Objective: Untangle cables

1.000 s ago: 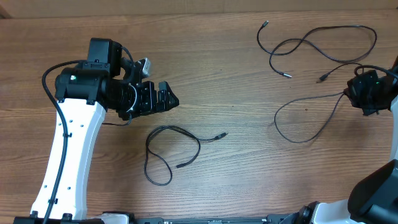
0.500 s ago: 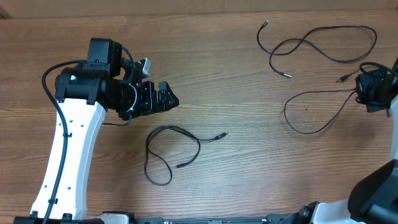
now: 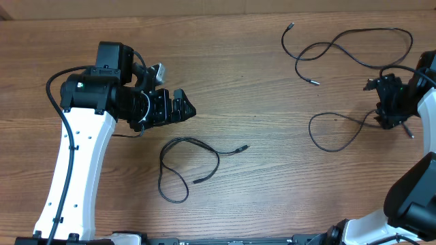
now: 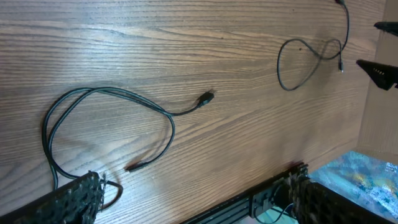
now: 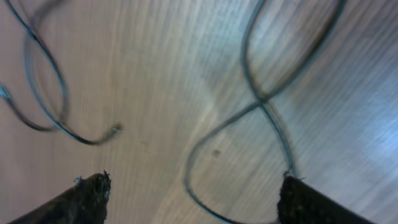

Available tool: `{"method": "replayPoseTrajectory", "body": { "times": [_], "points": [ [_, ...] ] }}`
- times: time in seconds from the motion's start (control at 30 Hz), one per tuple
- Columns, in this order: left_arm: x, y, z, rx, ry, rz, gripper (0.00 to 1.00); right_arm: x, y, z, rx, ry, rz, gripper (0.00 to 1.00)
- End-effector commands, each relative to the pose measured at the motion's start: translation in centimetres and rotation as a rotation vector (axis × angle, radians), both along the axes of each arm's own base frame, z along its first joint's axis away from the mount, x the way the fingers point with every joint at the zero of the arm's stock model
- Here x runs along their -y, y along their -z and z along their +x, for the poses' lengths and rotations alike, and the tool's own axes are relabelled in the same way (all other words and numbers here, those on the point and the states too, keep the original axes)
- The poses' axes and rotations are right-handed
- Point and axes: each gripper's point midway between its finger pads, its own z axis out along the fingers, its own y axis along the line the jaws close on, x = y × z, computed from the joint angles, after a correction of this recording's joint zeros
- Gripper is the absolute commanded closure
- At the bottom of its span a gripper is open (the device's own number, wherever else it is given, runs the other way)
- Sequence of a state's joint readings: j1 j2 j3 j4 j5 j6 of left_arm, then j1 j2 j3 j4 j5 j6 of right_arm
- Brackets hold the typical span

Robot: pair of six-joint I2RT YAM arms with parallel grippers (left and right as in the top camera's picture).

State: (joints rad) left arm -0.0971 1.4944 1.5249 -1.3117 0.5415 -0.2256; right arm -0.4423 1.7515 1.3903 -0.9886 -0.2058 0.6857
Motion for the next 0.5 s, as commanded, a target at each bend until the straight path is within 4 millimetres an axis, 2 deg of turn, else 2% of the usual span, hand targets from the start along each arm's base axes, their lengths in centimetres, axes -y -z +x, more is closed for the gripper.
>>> {"method": "replayPoseTrajectory", "body": {
  "times": [0.0,0.1,0.17,0.33,0.47],
  "points": [
    [0.1,0.1,0.0,0.000,0.010,0.004,0.03,2.0,-0.6,-1.1,-0.035,-0.041,-0.095,0.11],
    [0.1,0.2,-0.1,-0.005,0.010,0.005,0.03,3.3,0.0,-3.5,-0.151,-0.040,-0.177,0.07],
    [0.1,0.1,-0.1,-0.003,0.010,0.004,0.02,3.2,0.3,-4.8,-0.215,-0.041,-0.187,0.06],
    [0.1,0.1,0.2,0.009,0.009,0.003,0.01,0.9,1.5,-7.4,-0.326,-0.085,-0.126,0.00],
    [0.1,0.1,0.2,0.008,0.010,0.003,0.01,-1.4,3.8,-8.9,-0.394,-0.143,-0.100,0.00]
  ]
}}
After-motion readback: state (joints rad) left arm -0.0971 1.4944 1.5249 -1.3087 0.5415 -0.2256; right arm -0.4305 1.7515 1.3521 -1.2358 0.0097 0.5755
